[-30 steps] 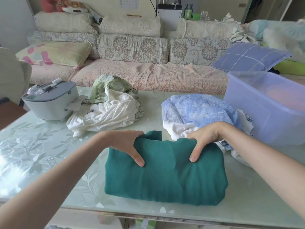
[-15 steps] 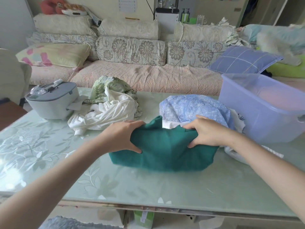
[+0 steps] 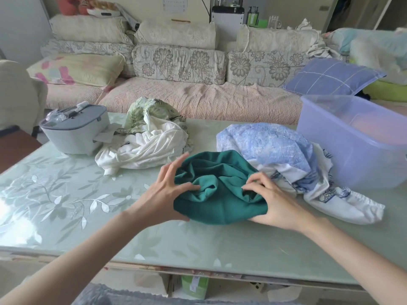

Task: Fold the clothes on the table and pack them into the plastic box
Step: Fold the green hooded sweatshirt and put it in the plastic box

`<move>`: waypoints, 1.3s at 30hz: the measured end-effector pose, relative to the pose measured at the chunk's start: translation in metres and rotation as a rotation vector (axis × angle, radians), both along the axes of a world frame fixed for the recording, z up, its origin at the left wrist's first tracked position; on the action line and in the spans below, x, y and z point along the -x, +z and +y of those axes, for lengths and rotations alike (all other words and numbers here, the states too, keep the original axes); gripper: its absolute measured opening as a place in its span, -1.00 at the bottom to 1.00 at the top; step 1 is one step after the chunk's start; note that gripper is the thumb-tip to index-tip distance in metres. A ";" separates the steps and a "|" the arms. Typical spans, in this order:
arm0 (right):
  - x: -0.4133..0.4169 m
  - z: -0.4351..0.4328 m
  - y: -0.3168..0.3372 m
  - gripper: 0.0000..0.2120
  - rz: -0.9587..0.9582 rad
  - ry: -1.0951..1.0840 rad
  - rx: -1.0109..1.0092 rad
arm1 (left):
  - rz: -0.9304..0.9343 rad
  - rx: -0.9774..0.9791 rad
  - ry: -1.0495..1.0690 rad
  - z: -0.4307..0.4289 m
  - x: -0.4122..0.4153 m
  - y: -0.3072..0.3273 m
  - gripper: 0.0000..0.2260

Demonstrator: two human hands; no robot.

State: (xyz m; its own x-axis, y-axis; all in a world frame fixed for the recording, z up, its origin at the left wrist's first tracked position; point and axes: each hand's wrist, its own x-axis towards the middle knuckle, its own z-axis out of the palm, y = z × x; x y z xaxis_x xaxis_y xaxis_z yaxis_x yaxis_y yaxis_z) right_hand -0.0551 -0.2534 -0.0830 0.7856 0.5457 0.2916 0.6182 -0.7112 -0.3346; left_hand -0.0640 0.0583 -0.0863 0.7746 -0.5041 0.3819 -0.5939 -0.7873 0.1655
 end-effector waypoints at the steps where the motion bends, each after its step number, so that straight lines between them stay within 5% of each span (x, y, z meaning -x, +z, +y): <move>1: 0.000 0.001 0.004 -0.36 0.029 -0.029 -0.023 | 0.047 -0.004 0.031 -0.001 -0.002 0.003 -0.37; 3: -0.001 0.003 0.012 -0.13 0.088 -0.110 -0.042 | 0.166 -0.034 0.113 -0.003 -0.005 0.009 -0.39; 6: -0.003 0.009 0.026 0.31 0.423 -0.229 -0.006 | 0.369 -0.105 0.202 -0.008 -0.010 0.015 -0.39; 8: -0.002 0.013 0.033 0.36 0.540 -0.279 0.043 | 0.460 -0.138 0.228 -0.012 -0.015 0.021 -0.37; 14: -0.012 0.017 0.031 0.18 0.342 -0.374 0.157 | 0.452 -0.137 0.195 -0.013 -0.024 0.031 -0.18; 18: -0.013 0.020 0.029 -0.40 0.339 -0.331 0.203 | 0.475 -0.246 0.255 -0.017 -0.029 0.031 0.24; 23: -0.019 0.022 0.034 -0.61 0.166 -0.328 0.255 | 0.325 -0.343 0.259 -0.016 -0.031 0.035 -0.27; 27: -0.018 0.022 0.028 -0.41 0.195 -0.336 0.190 | 0.410 -0.208 0.255 -0.013 -0.024 0.032 -0.31; 32: 0.000 0.024 0.023 -0.60 0.194 -0.391 0.130 | 0.370 -0.152 0.336 -0.016 -0.012 0.027 -0.48; 39: 0.002 0.024 0.025 -0.54 0.174 -0.458 0.093 | 0.318 -0.065 0.380 -0.019 -0.010 0.030 -0.48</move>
State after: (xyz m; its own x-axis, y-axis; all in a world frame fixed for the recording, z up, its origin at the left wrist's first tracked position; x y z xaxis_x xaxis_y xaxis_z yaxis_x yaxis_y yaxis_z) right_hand -0.0576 -0.2293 -0.0584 0.9834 0.1502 0.1016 0.1756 -0.9283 -0.3276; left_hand -0.0542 0.0388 -0.0566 0.9812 -0.1782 0.0739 -0.1908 -0.9531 0.2349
